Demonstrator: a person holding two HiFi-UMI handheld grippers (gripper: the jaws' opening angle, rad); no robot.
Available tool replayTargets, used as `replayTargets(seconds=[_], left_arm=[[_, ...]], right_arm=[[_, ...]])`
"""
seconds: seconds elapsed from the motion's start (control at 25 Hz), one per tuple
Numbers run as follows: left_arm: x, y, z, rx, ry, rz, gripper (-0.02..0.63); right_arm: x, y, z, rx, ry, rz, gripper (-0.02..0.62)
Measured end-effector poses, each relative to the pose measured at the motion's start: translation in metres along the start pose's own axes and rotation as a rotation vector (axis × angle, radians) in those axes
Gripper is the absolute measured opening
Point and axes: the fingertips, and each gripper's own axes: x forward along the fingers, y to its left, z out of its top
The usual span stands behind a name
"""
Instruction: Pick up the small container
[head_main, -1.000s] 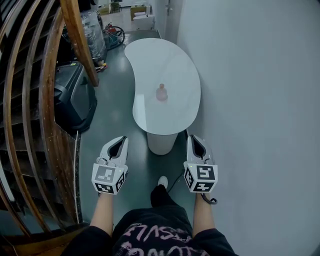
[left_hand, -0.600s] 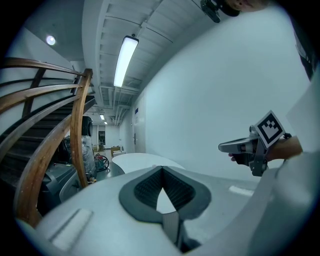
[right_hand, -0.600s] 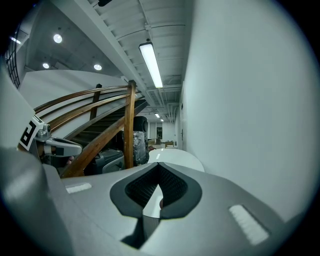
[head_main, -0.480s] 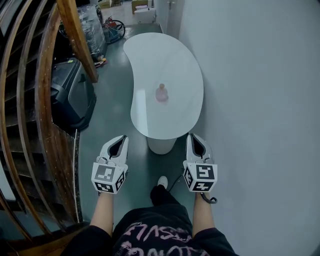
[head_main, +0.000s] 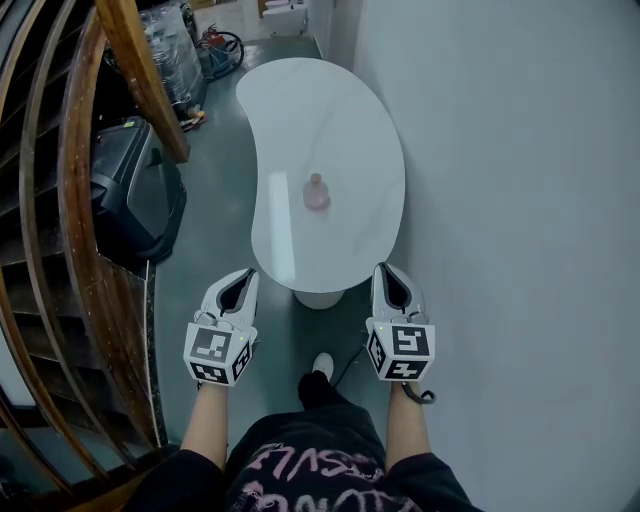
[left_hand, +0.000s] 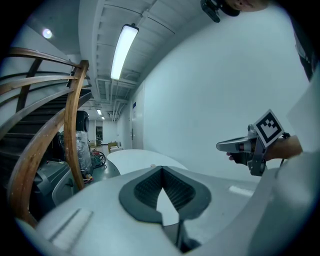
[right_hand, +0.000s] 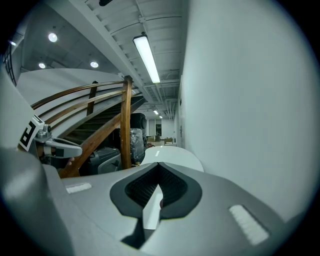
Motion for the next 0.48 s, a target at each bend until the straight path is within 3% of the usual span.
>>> replayTargets(seconds=[0.48], left_arm=[[0.058, 0.01, 0.021, 0.012, 0.024, -0.023, 0.002]], right_arm=[[0.051, -0.027, 0.018, 0.004, 0.015, 0.01, 0.011]])
